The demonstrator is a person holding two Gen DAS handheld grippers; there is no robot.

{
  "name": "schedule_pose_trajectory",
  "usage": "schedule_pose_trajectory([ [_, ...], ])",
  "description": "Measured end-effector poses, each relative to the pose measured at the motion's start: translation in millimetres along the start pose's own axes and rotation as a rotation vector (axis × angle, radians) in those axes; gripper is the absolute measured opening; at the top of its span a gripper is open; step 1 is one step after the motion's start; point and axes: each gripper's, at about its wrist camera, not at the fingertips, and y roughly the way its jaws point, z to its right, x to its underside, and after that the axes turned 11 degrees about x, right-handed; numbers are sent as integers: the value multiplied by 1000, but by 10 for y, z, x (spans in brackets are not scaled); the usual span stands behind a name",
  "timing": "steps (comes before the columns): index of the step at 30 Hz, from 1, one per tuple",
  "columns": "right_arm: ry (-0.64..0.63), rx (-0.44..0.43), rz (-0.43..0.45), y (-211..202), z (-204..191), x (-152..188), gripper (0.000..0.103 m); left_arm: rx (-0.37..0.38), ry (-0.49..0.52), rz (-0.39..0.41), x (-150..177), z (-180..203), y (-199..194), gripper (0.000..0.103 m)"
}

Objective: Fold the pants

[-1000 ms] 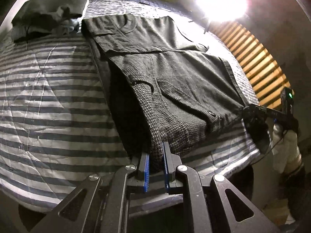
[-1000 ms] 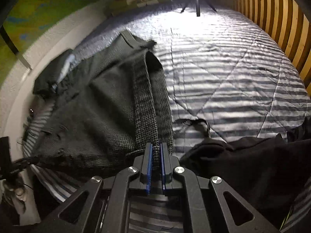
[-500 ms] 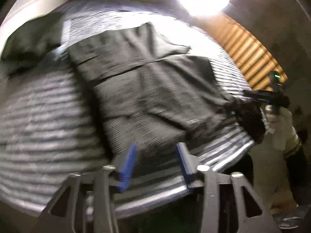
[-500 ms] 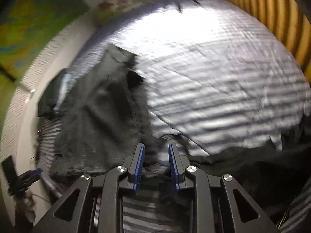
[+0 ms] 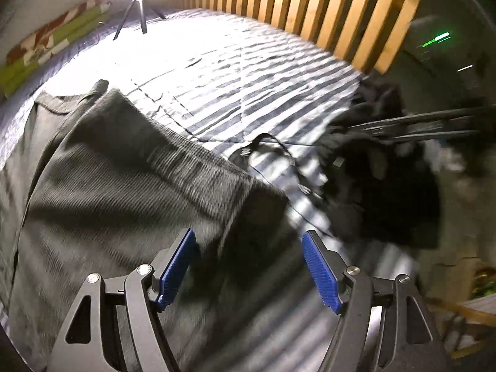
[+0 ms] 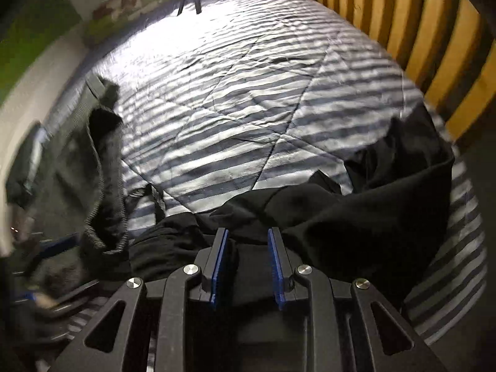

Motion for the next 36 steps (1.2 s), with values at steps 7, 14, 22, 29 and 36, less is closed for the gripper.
schedule_pose_trajectory([
  [7, 29, -197, 49, -159, -114, -218, 26, 101, -157, 129, 60, -416, -357, 31],
  [14, 6, -402, 38, 82, -914, -885, 34, 201, -318, 371, 424, -865, -1324, 31],
  [22, 4, -505, -125, 744, -1900, -1365, 34, 206, -291, 352, 512, -899, -1393, 30],
  [29, 88, -245, -1, 762, -1729, -1630, 10, 441, -302, 191, 313, -570, -766, 51],
  [36, 110, -167, 36, 381, -1194, -1781, 23, 402, -280, 216, 386, -584, -984, 58],
])
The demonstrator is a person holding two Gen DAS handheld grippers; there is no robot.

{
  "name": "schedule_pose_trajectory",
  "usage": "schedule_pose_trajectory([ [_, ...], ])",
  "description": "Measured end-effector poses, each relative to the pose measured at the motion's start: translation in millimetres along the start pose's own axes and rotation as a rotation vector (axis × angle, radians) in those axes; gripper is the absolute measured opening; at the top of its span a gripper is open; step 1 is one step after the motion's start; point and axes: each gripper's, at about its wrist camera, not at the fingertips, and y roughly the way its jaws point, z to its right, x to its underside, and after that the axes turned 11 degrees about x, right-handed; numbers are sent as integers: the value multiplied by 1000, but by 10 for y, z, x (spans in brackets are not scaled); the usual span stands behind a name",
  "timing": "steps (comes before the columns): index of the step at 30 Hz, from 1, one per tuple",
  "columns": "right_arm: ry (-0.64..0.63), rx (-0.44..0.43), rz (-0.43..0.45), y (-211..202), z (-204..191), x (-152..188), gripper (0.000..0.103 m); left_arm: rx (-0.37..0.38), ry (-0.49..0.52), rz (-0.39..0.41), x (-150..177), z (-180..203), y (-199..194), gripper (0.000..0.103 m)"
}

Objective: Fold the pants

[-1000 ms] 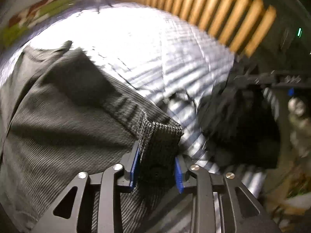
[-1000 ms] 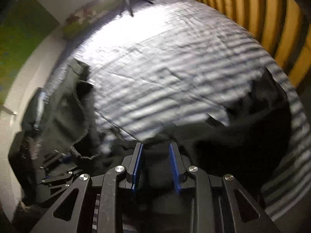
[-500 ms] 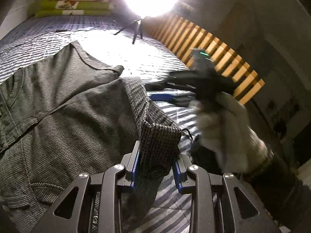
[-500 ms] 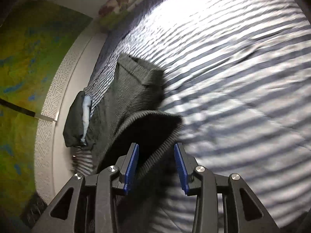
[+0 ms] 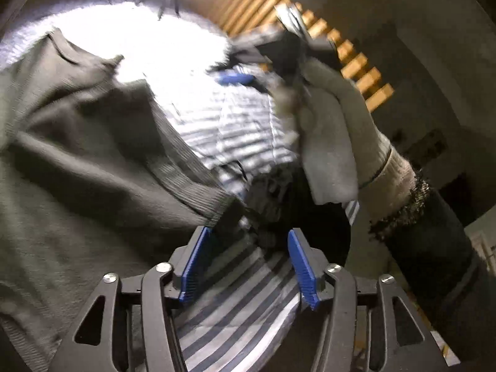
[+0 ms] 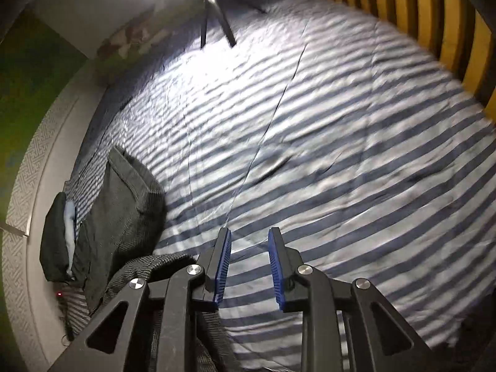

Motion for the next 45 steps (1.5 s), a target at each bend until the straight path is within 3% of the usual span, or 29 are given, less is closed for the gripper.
schedule_pose_trajectory([
  [4, -48, -57, 13, -200, -109, -78, 26, -73, -54, 122, 13, -273, -773, 59],
  [12, -209, -82, 24, -44, -1017, -163, 31, -394, -301, 441, 37, -1415, -2603, 67],
  [14, -226, -93, 14, 61, -1213, -194, 31, -466, -370, 488, 15, -1805, -2967, 67],
  [16, -249, -92, 0, 207, -1380, -215, 40, -472, -428, 493, -33, -2127, -3132, 69],
  [18, -271, -56, -16, 380, -1506, -222, 43, -448, -517, 500, -47, -2493, -3218, 69],
  [22, -231, 47, -68, 719, -1536, -261, 43, -439, -591, 449, -112, -3030, -3074, 69],
  [27, -150, -27, -136, 999, -1516, -326, 43, -432, -606, 426, -217, -3310, -2903, 70],
  [30, -231, -75, -80, 883, -1695, -277, 10, -430, -583, 420, -279, -3336, -2807, 70],
  [33, -318, -155, 71, 556, -1686, -227, 10, -445, -557, 411, -330, -3295, -2742, 70],
  [34, -322, -134, 72, 557, -1606, -219, 11, -444, -556, 407, -344, -3307, -2727, 70],
  [37, -338, 111, -4, 782, -1391, -233, 14, -447, -560, 407, -392, -3359, -2705, 70],
  [38, -326, 122, -35, 816, -1322, -283, 14, -444, -561, 411, -402, -3384, -2702, 70],
  [39, -310, 107, -32, 796, -1300, -327, 14, -443, -564, 419, -414, -3408, -2712, 71],
  [41, -277, 65, 10, 688, -1336, -472, 24, -439, -569, 430, -445, -3447, -2736, 72],
  [42, -272, 39, 27, 649, -1394, -542, 34, -437, -573, 435, -453, -3468, -2759, 72],
  [45, -289, -59, 49, 658, -1770, -791, 47, -443, -585, 442, -463, -3522, -2822, 74],
])
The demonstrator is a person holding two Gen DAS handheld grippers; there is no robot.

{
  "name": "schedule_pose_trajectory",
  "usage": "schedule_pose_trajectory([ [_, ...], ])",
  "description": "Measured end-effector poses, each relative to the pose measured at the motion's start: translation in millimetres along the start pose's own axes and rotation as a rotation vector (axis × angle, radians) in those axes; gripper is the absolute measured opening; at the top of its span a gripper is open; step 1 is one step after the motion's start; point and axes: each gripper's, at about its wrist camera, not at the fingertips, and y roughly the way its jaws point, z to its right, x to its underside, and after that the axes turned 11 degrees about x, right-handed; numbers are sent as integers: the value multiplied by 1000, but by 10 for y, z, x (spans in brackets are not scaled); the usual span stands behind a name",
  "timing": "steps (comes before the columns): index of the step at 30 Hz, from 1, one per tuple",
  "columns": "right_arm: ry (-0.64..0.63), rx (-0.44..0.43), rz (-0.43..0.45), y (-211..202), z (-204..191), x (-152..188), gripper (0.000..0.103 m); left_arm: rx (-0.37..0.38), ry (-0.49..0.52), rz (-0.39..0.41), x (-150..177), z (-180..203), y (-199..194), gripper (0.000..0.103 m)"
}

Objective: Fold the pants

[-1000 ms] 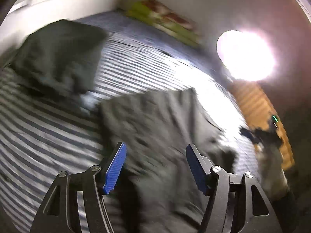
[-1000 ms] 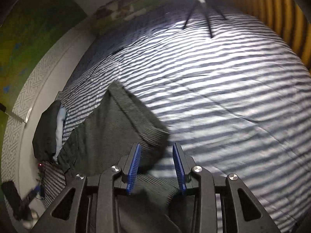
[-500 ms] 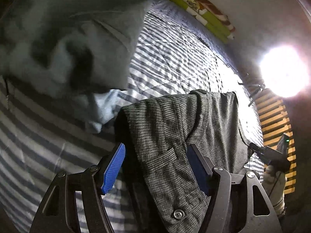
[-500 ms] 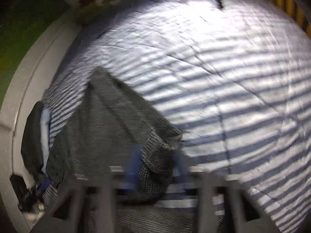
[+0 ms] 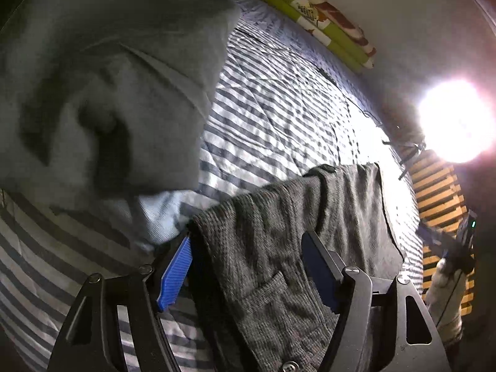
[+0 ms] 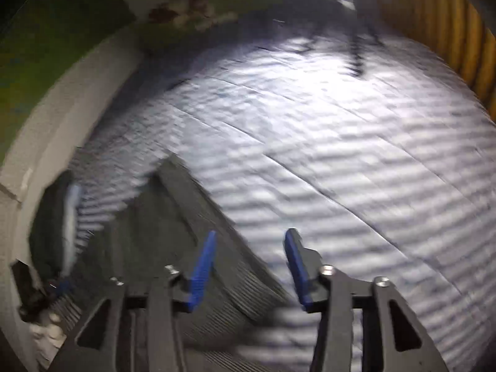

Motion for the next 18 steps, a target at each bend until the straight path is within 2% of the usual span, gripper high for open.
schedule_pose_trajectory([
  [4, -37, -26, -30, 391, -522, -355, 48, -3, -2, -16, -51, -34, 64, 74],
  [7, -14, -52, -70, 669, -731, -445, 48, 20, -11, -37, -89, -44, 147, 74],
  [10, -15, -37, -93, 940, -921, -511, 48, 36, -11, -33, -125, -41, 219, 73],
  [11, -18, -31, -97, 1016, -979, -533, 48, 41, -9, -29, -134, -38, 240, 69],
  [13, -16, -31, -93, 1147, -1090, -584, 48, 21, -2, -22, -136, -41, 235, 43],
  [14, -8, -38, -92, 1177, -1114, -588, 48, 2, 3, -16, -142, -42, 245, 37],
  [15, -3, -42, -90, 1185, -1110, -576, 43, -8, 0, -4, -152, -57, 241, 25],
  [18, -15, -34, -75, 1151, -1126, -582, 29, 48, -24, 23, -167, -110, 172, 18],
])
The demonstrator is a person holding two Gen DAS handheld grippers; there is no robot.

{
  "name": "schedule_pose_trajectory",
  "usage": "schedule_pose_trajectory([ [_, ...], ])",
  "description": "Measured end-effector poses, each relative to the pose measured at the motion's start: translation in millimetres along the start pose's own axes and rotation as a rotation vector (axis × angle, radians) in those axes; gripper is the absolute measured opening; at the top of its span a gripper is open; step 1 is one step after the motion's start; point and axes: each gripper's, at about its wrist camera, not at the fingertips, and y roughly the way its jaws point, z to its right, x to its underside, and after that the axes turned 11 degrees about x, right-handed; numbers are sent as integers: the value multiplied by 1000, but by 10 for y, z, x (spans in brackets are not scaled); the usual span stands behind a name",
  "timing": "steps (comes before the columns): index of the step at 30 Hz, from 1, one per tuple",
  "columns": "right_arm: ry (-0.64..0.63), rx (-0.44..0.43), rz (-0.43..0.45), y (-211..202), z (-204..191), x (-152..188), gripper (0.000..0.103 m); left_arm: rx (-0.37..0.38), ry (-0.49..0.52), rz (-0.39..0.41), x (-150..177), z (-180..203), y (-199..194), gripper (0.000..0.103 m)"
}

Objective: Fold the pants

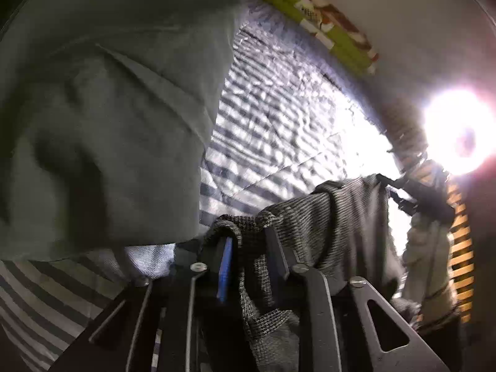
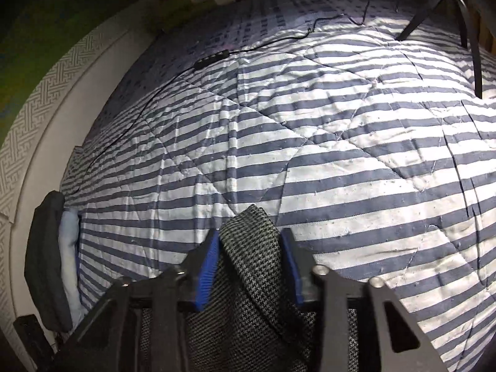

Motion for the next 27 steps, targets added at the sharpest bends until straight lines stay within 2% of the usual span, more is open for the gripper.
schedule_pose_trajectory([
  [2, -12, -7, 24, -128, 15, -8, 22, 19, 14, 20, 1, 36, -79, 17],
  [3, -10, -38, 42, -224, 31, -13, 19, 38, 24, 34, 14, 71, -147, 16],
  [6, -26, -110, 105, -583, 117, 50, 16, 49, 89, 85, 106, 236, -367, 16],
  [7, -46, -109, 122, -675, 149, 84, 16, 50, 104, 90, 138, 264, -400, 16],
  [8, -91, -58, 135, -739, 177, 138, 16, 47, 121, 79, 169, 280, -402, 16],
  [9, -116, -7, 125, -730, 197, 171, 20, -3, 149, 55, 200, 290, -360, 16],
  [11, -131, 65, 70, -674, 309, 228, 37, -126, 165, 27, 222, 275, -265, 17],
  [12, -106, 83, 70, -697, 407, 270, 37, -145, 142, 16, 221, 234, -254, 20],
  [13, -95, 93, 78, -749, 499, 318, 37, -127, 126, 21, 227, 214, -299, 30],
  [15, -77, 87, 71, -851, 672, 469, 37, -130, 144, 73, 265, 279, -446, 45],
  [17, -82, 94, 43, -930, 795, 688, 37, -138, 200, 103, 344, 406, -589, 47],
  [20, -103, 129, 13, -1025, 892, 1093, 37, -44, 283, 21, 567, 675, -655, 52],
  [23, -79, 80, -5, -1235, 1063, 1451, 37, -28, 420, -100, 1028, 1040, -631, 54],
  [27, -62, 60, 7, -1692, 1299, 1969, 38, -1, 463, -203, 1664, 1150, -775, 73],
])
